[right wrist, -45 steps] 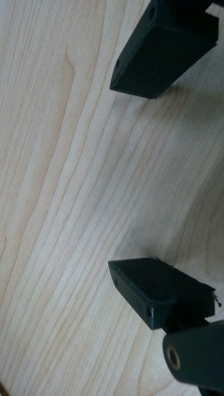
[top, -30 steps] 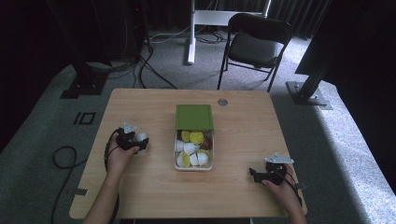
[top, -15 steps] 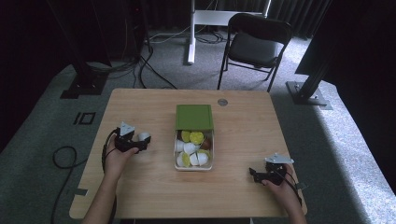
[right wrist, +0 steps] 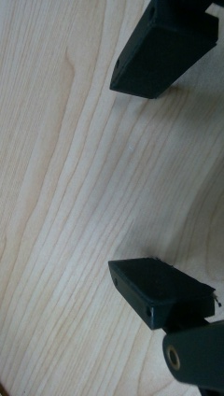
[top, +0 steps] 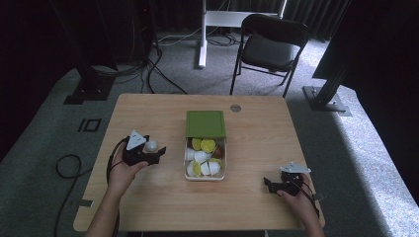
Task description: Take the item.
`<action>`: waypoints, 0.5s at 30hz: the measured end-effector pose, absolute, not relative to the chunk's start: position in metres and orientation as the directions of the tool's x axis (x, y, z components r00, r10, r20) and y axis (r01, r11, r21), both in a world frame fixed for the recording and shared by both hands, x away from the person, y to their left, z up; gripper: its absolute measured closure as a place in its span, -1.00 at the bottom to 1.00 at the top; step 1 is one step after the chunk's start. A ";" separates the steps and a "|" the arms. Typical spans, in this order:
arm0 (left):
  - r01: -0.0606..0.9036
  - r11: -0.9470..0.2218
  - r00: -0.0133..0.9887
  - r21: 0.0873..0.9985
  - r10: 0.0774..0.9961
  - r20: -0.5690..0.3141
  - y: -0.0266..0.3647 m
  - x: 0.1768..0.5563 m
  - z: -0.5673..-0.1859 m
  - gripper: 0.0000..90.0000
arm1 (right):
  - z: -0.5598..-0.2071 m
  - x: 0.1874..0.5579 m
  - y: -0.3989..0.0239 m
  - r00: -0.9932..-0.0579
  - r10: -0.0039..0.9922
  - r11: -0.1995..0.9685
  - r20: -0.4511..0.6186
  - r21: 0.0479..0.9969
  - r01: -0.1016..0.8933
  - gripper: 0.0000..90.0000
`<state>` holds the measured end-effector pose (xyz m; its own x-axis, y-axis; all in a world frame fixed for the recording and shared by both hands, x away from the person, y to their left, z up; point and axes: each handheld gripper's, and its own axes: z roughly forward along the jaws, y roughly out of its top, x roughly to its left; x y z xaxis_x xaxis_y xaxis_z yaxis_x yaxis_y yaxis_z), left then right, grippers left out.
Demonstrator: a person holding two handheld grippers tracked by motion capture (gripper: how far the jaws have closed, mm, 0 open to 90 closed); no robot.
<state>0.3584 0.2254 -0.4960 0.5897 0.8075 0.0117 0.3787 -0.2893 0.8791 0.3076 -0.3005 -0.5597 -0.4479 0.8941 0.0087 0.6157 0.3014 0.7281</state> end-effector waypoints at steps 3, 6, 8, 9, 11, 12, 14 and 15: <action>0.363 -0.301 0.617 0.882 0.786 0.014 0.223 0.354 -0.497 -0.64 | -0.560 0.308 -0.300 -0.448 0.894 0.301 0.009 0.728 0.616 -0.73; 0.342 -0.318 0.665 0.884 0.747 0.011 0.219 0.342 -0.500 -0.64 | -0.560 0.308 -0.300 -0.448 0.894 0.301 0.009 0.728 0.616 -0.73; 0.338 -0.319 0.673 0.886 0.739 0.009 0.218 0.340 -0.501 -0.64 | -0.560 0.308 -0.300 -0.448 0.894 0.301 0.009 0.728 0.616 -0.73; 0.332 -0.322 0.683 0.887 0.731 0.010 0.217 0.337 -0.502 -0.64 | -0.560 0.308 -0.300 -0.448 0.894 0.301 0.009 0.728 0.616 -0.73; 0.319 -0.346 0.709 0.882 0.705 0.020 0.216 0.328 -0.506 -0.64 | -0.560 0.308 -0.300 -0.448 0.894 0.301 0.009 0.728 0.616 -0.73; 0.317 -0.354 0.716 0.880 0.698 0.022 0.215 0.326 -0.507 -0.64 | -0.560 0.308 -0.300 -0.448 0.894 0.301 0.009 0.728 0.616 -0.73; 0.312 -0.363 0.732 0.878 0.681 0.022 0.215 0.321 -0.510 -0.64 | -0.560 0.308 -0.300 -0.448 0.894 0.301 0.009 0.728 0.616 -0.73; 0.308 -0.366 0.739 0.878 0.673 0.021 0.216 0.319 -0.512 -0.64 | -0.560 0.308 -0.300 -0.448 0.894 0.301 0.009 0.728 0.616 -0.73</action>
<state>0.3187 0.2159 -0.5120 0.7394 0.6729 0.0211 0.3082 -0.3662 0.8780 0.3076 -0.3005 -0.5597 -0.4478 0.8941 0.0086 0.6158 0.3014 0.7280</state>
